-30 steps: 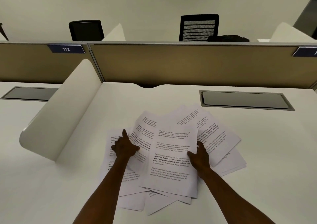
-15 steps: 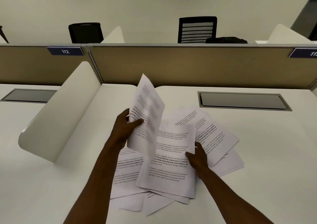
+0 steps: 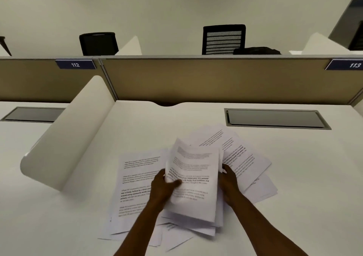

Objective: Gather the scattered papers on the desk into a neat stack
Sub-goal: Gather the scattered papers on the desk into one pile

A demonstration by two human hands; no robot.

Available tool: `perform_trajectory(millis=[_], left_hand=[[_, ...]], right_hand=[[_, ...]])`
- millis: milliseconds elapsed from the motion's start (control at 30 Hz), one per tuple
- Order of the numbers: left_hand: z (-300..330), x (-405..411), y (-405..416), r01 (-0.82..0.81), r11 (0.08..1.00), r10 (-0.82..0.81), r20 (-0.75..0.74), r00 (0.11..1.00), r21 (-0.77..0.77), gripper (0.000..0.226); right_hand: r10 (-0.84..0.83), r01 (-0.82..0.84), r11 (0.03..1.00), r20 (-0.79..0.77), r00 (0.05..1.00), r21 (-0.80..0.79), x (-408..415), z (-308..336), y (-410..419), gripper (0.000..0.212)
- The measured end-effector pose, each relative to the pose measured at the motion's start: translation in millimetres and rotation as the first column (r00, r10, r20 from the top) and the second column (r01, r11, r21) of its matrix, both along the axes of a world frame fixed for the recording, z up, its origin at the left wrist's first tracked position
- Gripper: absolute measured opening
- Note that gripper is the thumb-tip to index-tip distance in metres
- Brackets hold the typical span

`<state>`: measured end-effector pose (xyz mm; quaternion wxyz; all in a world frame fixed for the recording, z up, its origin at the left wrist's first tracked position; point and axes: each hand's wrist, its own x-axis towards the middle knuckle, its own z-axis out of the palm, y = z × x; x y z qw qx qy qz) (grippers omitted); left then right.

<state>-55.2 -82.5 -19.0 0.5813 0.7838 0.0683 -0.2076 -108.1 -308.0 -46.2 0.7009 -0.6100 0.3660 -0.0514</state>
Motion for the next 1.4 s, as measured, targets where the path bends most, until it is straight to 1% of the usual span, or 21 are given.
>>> perform_trajectory(millis=[33,100,133,200,267,300,367,467,500,567,633,700,733,800,933,1033,1100,1167,1267,1400], left_hand=[[-6.7,-7.1,0.4,0.014,0.994,-0.019,0.037,0.999,0.112,0.053],[-13.7,-17.7,0.1,0.027,0.964,-0.062,0.126,0.990,0.265,0.058],[-14.9,-20.9,-0.5,0.030,0.951,-0.085,0.165,0.983,0.307,0.060],[-16.6,-23.5,-1.6,0.047,0.925,-0.132,0.200,0.971,0.378,0.066],[-17.5,-23.6,-3.1,0.072,0.883,-0.174,0.181,0.968,0.465,0.077],[-17.5,-23.3,-3.7,0.071,0.863,-0.181,0.175,0.968,0.500,0.082],[-17.3,-22.0,-4.9,0.033,0.854,-0.159,0.199,0.967,0.519,0.090],[-17.3,-22.0,-8.6,0.004,0.880,-0.109,0.193,0.975,0.476,0.100],[-17.9,-23.6,-11.5,0.011,0.888,-0.109,0.187,0.976,0.460,0.100],[-19.4,-30.4,-20.1,0.037,0.899,-0.136,0.198,0.971,0.437,0.096],[-20.8,-38.9,-31.8,0.071,0.906,-0.179,0.225,0.958,0.417,0.085],[-21.7,-45.8,-44.1,0.113,0.904,-0.231,0.251,0.940,0.412,0.073],[-22.4,-48.4,-50.0,0.138,0.895,-0.266,0.259,0.928,0.424,0.070],[-24.4,-51.8,-62.0,0.191,0.867,-0.339,0.265,0.902,0.459,0.067],[-28.5,-50.6,-83.7,0.270,0.772,-0.485,0.259,0.835,0.576,0.065],[-33.1,-48.5,-91.9,0.319,0.694,-0.565,0.215,0.796,0.646,0.068],[-37.4,-49.0,-93.6,0.337,0.639,-0.606,0.183,0.774,0.691,0.069],[-40.6,-49.6,-93.8,0.345,0.591,-0.636,0.157,0.756,0.729,0.069],[-43.8,-48.5,-92.9,0.348,0.568,-0.651,0.148,0.745,0.746,0.069],[-44.0,-46.6,-93.1,0.354,0.559,-0.656,0.138,0.742,0.750,0.069]], right_hand=[[-0.029,0.028,0.999,0.005,1.000,0.044,1.4,1.5,0.0,0.011],[-0.047,0.045,0.992,0.019,0.999,0.114,2.5,1.4,-0.1,0.034],[-0.031,0.029,0.994,0.014,0.999,0.104,2.0,2.3,0.3,0.043],[0.036,-0.036,0.999,-0.013,0.999,0.000,-0.9,3.3,1.3,0.049],[0.084,-0.086,0.991,-0.021,0.996,-0.108,-4.7,2.6,1.5,0.049],[0.087,-0.089,0.987,-0.021,0.996,-0.132,-5.7,2.0,1.1,0.049],[0.076,-0.076,0.990,-0.011,0.997,-0.121,-7.2,5.3,-2.5,0.052],[0.046,-0.043,0.997,0.039,0.998,-0.068,-4.4,14.8,-27.9,0.054],[0.037,-0.035,0.997,0.030,0.999,-0.074,-2.6,18.3,-42.1,0.054],[0.048,-0.054,0.992,-0.056,0.997,-0.117,2.1,28.5,-75.1,0.056],[0.099,-0.129,0.974,-0.158,0.982,-0.189,8.3,39.7,-110.2,0.055],[0.142,-0.215,0.935,-0.258,0.956,-0.281,17.2,51.8,-140.5,0.056],[0.154,-0.259,0.905,-0.307,0.939,-0.337,21.7,57.5,-152.9,0.056],[0.185,-0.346,0.831,-0.371,0.910,-0.435,30.2,66.6,-171.1,0.051],[0.232,-0.448,0.718,-0.423,0.876,-0.533,43.0,74.0,-183.4,0.042],[0.252,-0.483,0.649,-0.433,0.865,-0.587,52.7,76.1,-176.8,0.030],[0.266,-0.500,0.617,-0.437,0.859,-0.608,59.6,75.1,-171.1,0.028],[0.268,-0.512,0.595,-0.448,0.853,-0.619,66.3,72.0,-166.9,0.032],[0.276,-0.562,0.534,-0.499,0.822,-0.631,72.8,63.0,-164.2,0.040],[0.312,-0.699,0.418,-0.630,0.711,-0.581,74.4,51.2,-164.6,0.062]])
